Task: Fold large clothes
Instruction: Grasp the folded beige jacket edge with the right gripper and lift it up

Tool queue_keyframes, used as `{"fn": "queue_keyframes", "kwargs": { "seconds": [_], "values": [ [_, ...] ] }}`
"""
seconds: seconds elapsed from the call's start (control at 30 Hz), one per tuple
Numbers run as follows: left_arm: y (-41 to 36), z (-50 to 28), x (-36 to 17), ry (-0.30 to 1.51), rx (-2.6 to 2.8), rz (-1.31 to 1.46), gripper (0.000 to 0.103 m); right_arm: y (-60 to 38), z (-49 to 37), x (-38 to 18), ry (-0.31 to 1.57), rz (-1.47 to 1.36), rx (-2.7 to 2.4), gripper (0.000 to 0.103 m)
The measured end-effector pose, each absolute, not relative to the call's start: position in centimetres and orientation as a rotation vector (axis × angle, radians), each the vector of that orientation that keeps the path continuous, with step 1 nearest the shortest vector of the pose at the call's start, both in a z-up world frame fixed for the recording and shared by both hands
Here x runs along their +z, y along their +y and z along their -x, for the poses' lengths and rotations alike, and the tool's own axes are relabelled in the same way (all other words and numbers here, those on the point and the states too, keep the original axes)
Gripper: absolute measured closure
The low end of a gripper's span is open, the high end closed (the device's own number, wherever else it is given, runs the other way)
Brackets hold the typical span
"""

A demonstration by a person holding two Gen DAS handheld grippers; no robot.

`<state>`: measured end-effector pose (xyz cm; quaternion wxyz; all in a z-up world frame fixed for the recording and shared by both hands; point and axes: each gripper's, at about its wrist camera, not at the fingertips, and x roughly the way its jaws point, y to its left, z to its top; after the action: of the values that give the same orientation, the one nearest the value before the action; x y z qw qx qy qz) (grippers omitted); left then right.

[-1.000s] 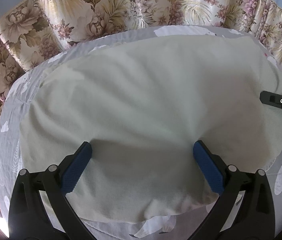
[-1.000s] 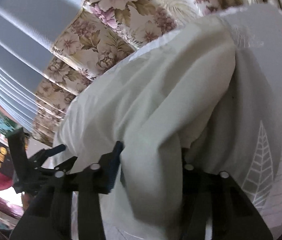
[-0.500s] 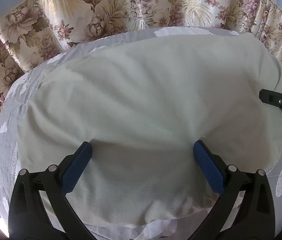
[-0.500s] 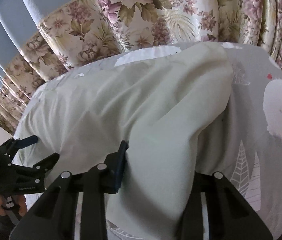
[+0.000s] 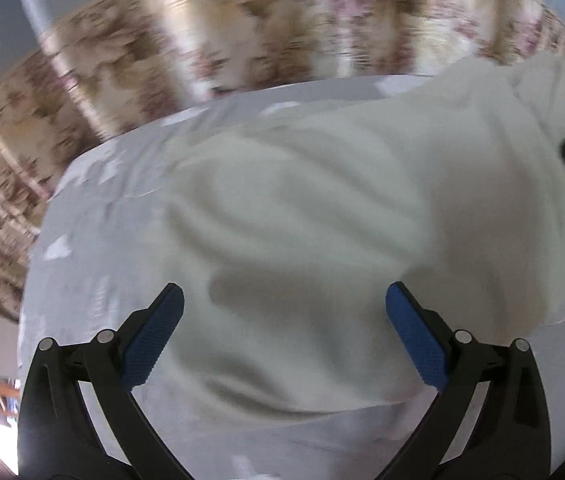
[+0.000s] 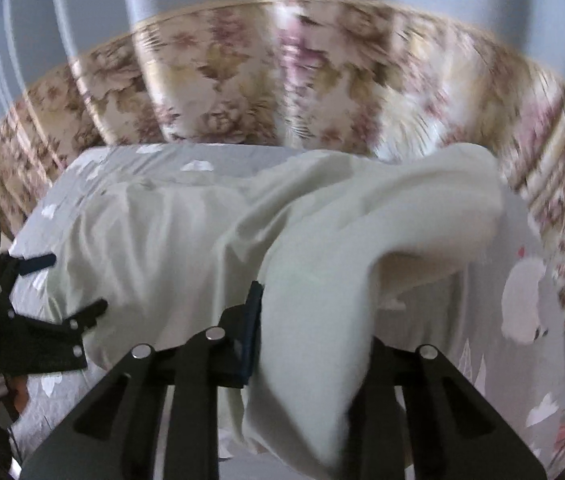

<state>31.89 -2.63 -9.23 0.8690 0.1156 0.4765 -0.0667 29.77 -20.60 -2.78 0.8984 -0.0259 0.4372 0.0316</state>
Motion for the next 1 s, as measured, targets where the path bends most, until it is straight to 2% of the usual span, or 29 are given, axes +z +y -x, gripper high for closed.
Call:
{"fn": "queue_keyframes", "kwargs": {
  "seconds": [0.2, 0.43, 0.63, 0.8, 0.9, 0.97, 1.0],
  "values": [
    [1.8, -32.8, -9.5, 1.022, -0.101, -0.212, 0.003, -12.8, -31.5, -2.3, 0.936, 0.235, 0.099, 0.079],
    [6.9, -32.3, -9.1, 1.014, -0.062, -0.158, 0.003, -5.5, -34.3, -4.9, 1.022, 0.358, 0.165, 0.079],
    [10.1, -32.8, -10.4, 1.053, -0.039, -0.103, 0.003, -3.2, -36.2, -10.1, 1.132, 0.388, 0.188, 0.077],
    [10.2, -32.9, -10.7, 1.066, -0.029, -0.118, 0.003, -3.3, -36.1, -10.4, 1.128, 0.375, 0.215, 0.072],
    [10.1, -32.6, -10.3, 1.058, -0.026, -0.117, 0.003, -4.6, -35.9, -9.4, 1.124, 0.298, 0.267, 0.060],
    [10.1, -32.5, -10.1, 1.056, -0.027, -0.112, 0.003, -5.0, -35.4, -8.9, 1.119, 0.275, 0.299, 0.047],
    [10.1, -32.5, -10.1, 1.057, -0.027, -0.110, 0.003, -5.1, -35.0, -8.4, 1.113, 0.258, 0.320, 0.036]
  ]
}}
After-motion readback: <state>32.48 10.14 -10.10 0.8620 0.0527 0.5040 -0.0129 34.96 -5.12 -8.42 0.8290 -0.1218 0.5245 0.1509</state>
